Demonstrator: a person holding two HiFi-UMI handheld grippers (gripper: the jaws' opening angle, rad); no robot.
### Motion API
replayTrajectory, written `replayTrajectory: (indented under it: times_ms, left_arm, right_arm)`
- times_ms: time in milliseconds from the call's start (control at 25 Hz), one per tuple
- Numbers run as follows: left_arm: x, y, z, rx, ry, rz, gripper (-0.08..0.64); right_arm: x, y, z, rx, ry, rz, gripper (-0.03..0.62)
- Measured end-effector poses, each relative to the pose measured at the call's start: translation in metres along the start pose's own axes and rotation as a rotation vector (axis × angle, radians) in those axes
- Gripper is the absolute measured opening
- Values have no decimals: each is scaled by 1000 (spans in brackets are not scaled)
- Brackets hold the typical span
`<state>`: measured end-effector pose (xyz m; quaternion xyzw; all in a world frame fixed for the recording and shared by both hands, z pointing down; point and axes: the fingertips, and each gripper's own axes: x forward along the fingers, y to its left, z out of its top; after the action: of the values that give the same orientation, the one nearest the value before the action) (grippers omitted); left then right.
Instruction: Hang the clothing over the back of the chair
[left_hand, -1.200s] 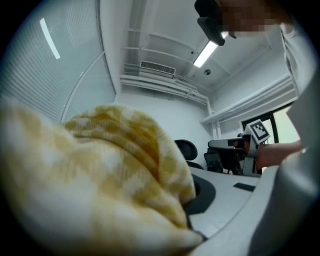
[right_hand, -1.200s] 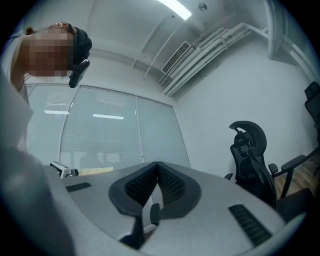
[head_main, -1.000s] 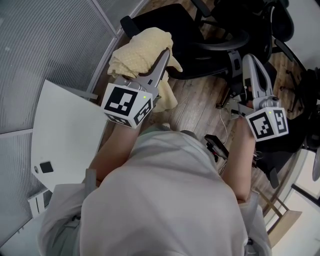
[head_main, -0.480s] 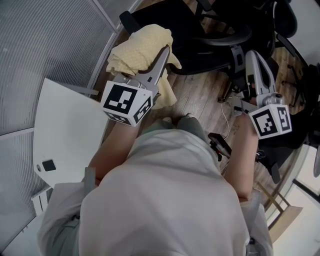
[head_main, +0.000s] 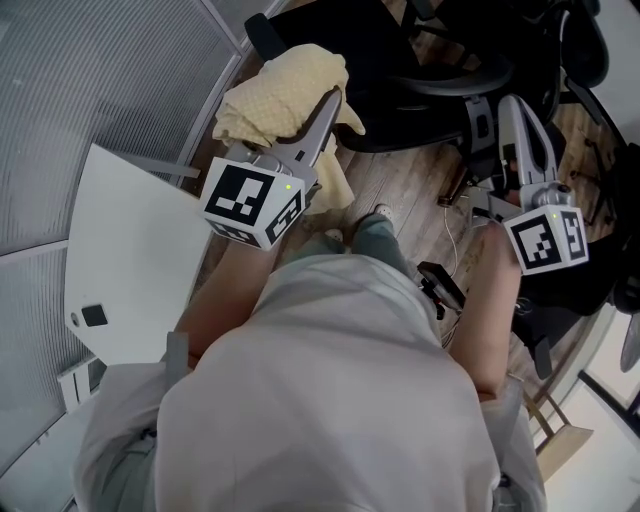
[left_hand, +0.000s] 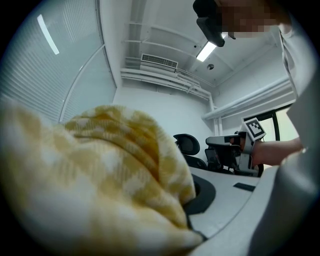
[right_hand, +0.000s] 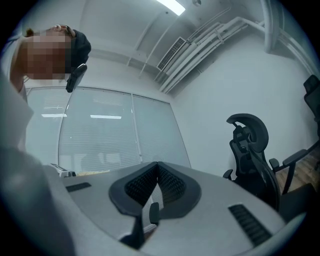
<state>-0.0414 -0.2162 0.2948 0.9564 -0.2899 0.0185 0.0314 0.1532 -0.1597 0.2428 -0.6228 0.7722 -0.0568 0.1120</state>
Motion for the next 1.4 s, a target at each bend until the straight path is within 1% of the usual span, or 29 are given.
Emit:
replayTrajectory:
  times_ms: [320,560,840,1080,1400]
  left_arm:
    - [29,-11,8,9,-16,42,78]
    - [45,-15,26,25,-61,92,78]
    - [71,-21,34,41,-65,131,78]
    - [88,-21,37,54,-57,163,78]
    - [93,-12,35,54,-55,247,78]
  right_arm:
    - [8,-41,11,6,-6,28,21]
    - [19,-65,20,5,-8,69,21]
    - [32,-97,32,6,-19,105,21]
    - [44,-115,34,9,-9,144,21]
    - [60,-130,30,56,-5,186,21]
